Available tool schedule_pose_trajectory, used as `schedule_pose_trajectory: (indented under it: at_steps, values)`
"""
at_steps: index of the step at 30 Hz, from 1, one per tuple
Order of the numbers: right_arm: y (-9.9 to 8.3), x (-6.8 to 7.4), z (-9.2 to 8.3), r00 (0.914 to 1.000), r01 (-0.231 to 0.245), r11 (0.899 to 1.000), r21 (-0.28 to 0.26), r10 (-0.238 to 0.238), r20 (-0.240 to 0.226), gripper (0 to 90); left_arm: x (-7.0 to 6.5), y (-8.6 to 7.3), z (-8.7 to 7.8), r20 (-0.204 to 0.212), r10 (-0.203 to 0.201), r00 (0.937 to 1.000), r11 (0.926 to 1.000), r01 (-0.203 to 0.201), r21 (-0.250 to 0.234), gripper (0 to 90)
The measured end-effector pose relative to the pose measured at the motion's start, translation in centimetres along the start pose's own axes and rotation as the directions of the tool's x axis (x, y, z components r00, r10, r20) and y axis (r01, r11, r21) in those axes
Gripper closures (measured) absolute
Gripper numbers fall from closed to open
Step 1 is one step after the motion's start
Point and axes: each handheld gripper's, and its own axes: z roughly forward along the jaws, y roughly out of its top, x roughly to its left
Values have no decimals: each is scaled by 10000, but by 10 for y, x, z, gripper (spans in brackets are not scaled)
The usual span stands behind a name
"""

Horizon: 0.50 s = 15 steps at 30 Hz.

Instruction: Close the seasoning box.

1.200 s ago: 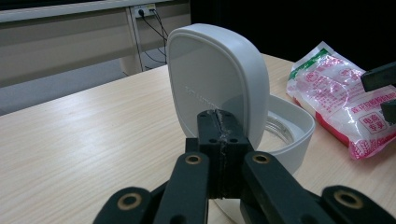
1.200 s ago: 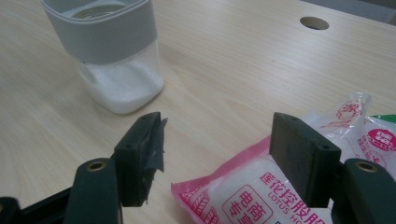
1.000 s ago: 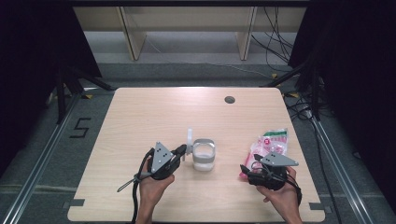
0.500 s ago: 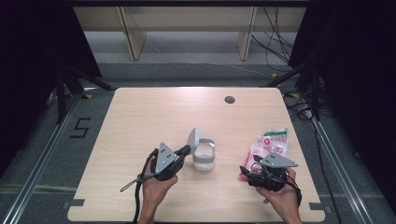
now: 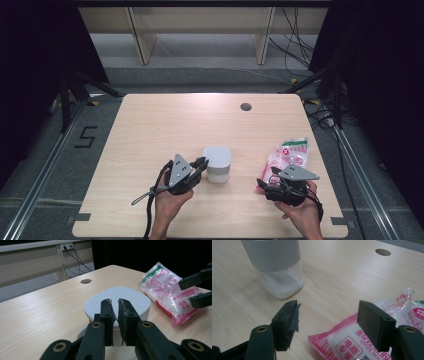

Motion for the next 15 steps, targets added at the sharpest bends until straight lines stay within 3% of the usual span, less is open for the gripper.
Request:
schedule_pose_trajectory:
  at_steps: [4,15]
  values:
    - [-1,-1,1,9997,260,9997,-34,-260,-47,342,-1,-2,-2,118,-57,9999,10000,57,6,706]
    - [-1,0,0,9999,120,9999,-22,-120,-86,342,-9,-10,-17,311,-9,9995,10000,10,-50,512]
